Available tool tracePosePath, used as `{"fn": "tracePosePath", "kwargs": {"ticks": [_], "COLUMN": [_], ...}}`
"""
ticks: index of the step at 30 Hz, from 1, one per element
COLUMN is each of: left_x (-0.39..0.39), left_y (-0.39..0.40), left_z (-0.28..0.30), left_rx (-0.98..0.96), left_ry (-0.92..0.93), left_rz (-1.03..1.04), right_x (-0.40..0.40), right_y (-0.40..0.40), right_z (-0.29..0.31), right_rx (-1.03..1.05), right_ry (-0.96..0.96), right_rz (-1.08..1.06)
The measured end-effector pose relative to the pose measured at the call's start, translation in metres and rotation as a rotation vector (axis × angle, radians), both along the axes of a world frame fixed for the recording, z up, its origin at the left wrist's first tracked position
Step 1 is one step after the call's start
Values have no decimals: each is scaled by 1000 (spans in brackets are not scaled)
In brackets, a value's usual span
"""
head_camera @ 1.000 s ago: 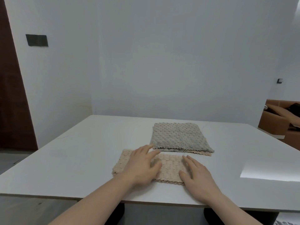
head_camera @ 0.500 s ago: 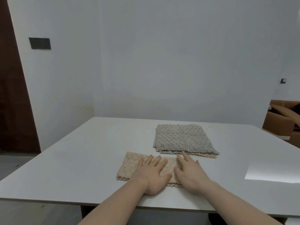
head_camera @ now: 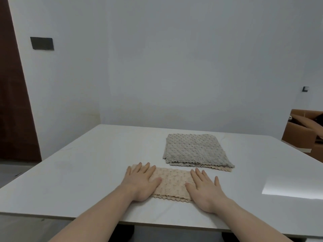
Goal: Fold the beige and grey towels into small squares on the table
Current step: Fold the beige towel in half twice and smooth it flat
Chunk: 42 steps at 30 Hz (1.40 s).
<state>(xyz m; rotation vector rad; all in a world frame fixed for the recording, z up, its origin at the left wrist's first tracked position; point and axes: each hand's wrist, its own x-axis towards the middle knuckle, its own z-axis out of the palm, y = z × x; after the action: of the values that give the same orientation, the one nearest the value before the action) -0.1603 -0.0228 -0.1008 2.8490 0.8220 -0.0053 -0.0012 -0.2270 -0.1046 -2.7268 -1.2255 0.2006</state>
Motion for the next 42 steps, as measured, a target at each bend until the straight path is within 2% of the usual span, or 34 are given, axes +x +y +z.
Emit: {"fn": "tracePosePath", "kwargs": {"ticks": [9,13,21,26,31,42], "left_x": [-28,-31,-27,-27,-30,-35], "left_y": [46,48,46,53,50,46], "left_z": [-2,-10,-11,-5,-12,-9], "left_rx": [-18,-33,-45,-195,-122,-184], "left_ry": [4,-69,-116,-194,-223,-303], "left_rz": [116,121,143,162,142,128], "right_x": [18,19,15,24,29,21], "right_y": [-2,-1,1,3,3,-1], "right_z": [0,-1,-2,0,6,1], "right_rx": [38,43,185,287,336,565], "right_ry": [30,16,61,134,242,195], "right_rz": [-25,-64,-219,-294,-318,-417]}}
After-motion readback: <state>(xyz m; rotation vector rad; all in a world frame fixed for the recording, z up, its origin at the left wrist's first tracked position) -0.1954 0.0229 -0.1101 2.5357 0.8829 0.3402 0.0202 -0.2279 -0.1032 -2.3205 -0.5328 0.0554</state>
